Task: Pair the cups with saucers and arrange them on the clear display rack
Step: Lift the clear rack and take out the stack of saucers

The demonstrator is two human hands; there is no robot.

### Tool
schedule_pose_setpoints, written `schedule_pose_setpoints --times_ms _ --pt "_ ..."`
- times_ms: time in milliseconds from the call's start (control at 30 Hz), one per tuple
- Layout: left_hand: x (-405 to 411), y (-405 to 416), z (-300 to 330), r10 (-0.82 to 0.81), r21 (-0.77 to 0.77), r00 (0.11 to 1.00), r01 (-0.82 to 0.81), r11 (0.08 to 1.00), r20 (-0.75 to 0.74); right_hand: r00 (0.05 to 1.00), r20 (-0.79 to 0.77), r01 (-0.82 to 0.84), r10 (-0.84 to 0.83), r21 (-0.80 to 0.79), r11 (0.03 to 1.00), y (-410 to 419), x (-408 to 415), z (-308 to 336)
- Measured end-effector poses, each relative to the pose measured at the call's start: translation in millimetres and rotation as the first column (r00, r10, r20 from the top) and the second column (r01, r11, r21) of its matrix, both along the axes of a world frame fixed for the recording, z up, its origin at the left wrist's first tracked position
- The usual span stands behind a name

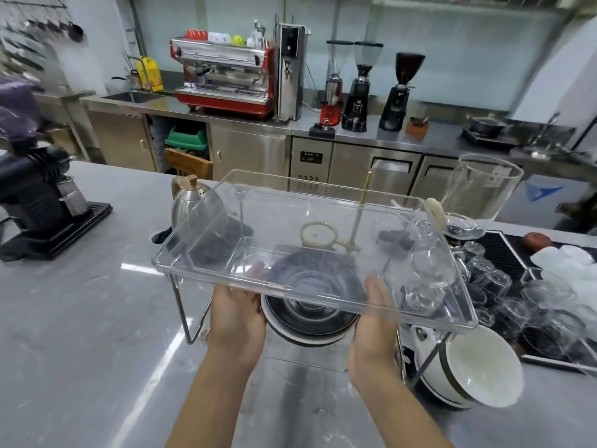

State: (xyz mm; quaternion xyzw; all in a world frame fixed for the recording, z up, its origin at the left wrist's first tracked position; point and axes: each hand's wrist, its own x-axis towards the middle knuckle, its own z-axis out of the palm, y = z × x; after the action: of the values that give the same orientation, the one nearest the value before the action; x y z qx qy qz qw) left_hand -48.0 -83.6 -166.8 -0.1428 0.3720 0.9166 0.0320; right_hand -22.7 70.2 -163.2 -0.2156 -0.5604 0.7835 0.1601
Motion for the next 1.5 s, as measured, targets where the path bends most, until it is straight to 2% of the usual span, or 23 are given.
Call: schedule_pose_setpoints --times_ms 100,333,500,733,900,1067,1500 --pt "-4.9 -0.2 -0.2 0.003 -0.040 0.994 -0.007 0.999 -0.108 0.999 0.038 0.031 -0.030 -0.025 0.999 1.0 -7.0 -3.1" --pt "-3.7 -0.4 2.2 -0.107 -0.109 0.972 0.086 0.990 -0.209 0.992 0.128 0.031 -0.024 -0.053 0.998 -1.8 -14.0 -12.7" --pt "-4.0 -2.7 -3.8 -0.158 -0.069 0.971 0.148 0.987 -0.178 0.988 0.138 0.068 -0.063 -0.027 0.997 -1.3 -16.0 -14.6" --pt "-4.5 -2.7 -11.0 -0.086 0.005 0.989 0.087 0.996 -0.121 0.992 0.114 0.046 -0.047 0.009 0.999 -2.6 -14.1 -14.7" --pt "-4.9 -4.4 -14.9 -0.042 0.017 0.999 0.042 0.999 -0.026 0.987 0.140 0.075 -0.078 0.029 0.997 -4.6 -14.0 -14.7" --pt "-0.7 -4.0 -11.1 -0.039 0.029 0.999 0.038 0.999 0.018 0.995 0.098 0.005 -0.007 0.018 1.000 -4.0 -8.8 -13.6" --pt "27.0 -9.3 0.5 -0.042 0.005 0.999 0.042 0.999 -0.004 0.998 0.003 -0.062 0.062 0.011 0.998 -3.3 14.0 -6.8"
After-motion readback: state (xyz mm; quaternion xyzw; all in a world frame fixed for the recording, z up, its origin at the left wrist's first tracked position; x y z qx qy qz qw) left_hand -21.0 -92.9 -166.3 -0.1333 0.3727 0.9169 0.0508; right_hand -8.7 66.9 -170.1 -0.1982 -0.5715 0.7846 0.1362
